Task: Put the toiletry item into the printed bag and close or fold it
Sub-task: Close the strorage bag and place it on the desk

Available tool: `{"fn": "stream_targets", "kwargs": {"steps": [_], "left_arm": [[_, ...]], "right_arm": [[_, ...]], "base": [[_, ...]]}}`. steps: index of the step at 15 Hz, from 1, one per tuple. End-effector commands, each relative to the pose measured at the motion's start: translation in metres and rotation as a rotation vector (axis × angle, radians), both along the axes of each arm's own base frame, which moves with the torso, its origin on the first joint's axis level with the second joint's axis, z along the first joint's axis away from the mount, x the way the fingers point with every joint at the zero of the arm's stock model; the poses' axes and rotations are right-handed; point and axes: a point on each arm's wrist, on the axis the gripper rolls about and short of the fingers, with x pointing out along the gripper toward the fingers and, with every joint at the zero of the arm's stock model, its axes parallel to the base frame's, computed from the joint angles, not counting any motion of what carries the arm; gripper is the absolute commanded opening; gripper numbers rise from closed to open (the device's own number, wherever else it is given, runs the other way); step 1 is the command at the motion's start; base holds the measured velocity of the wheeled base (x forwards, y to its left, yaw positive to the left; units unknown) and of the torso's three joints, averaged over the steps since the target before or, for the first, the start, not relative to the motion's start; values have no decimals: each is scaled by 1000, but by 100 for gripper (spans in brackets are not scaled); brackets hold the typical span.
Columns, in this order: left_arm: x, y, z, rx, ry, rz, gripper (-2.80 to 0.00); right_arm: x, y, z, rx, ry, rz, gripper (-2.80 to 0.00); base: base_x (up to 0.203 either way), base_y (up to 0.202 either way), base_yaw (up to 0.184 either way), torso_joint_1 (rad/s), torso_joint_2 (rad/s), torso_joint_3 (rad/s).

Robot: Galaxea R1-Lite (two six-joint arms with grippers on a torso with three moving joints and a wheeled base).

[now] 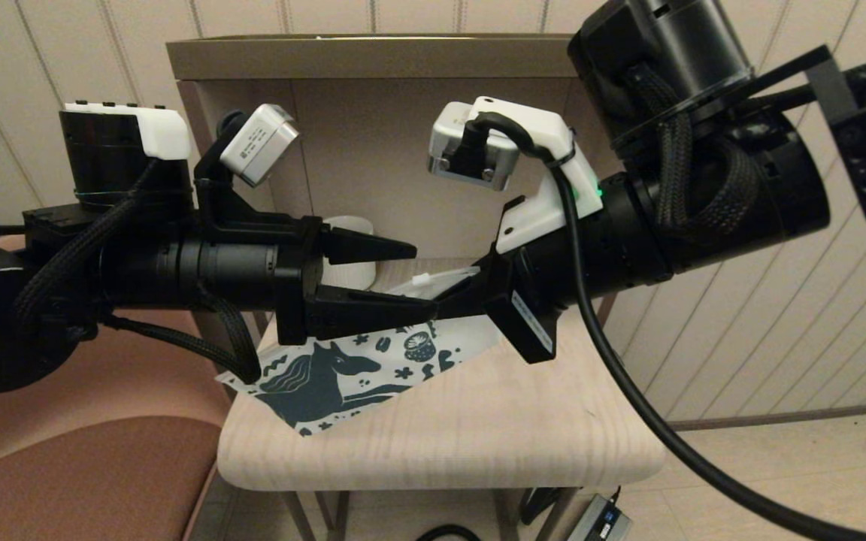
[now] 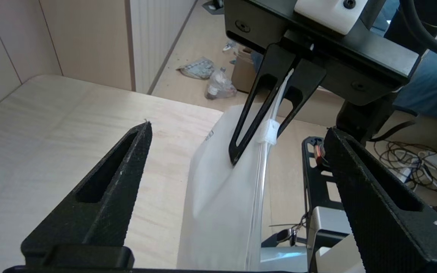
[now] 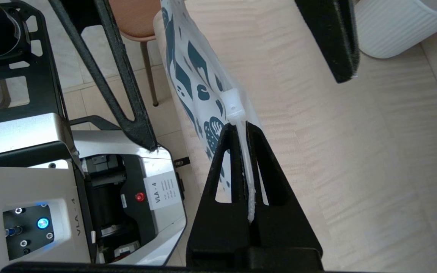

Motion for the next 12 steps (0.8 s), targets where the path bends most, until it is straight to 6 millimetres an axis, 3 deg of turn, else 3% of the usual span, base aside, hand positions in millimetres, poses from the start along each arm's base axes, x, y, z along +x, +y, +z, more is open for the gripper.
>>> {"fn": "stream_targets", "kwargs": {"steps": [1, 9, 10, 12], "left_arm": [[0, 0, 1, -3, -5, -5, 0], [0, 0, -2, 1, -5, -2, 0], [0, 0, -1, -7, -17, -2, -280], [1, -1, -1, -6, -24, 28, -280]], "right_arm": [[1, 1, -2, -7, 5, 3, -280], [2, 1, -1, -1, 1, 1, -280], [1, 1, 0, 0, 0, 1, -280], [2, 1, 0, 0, -1, 1, -280]], "base": [[0, 0, 0, 0, 0, 0], [0, 0, 0, 0, 0, 0], [0, 0, 0, 0, 0, 0], [0, 0, 0, 0, 0, 0]]}}
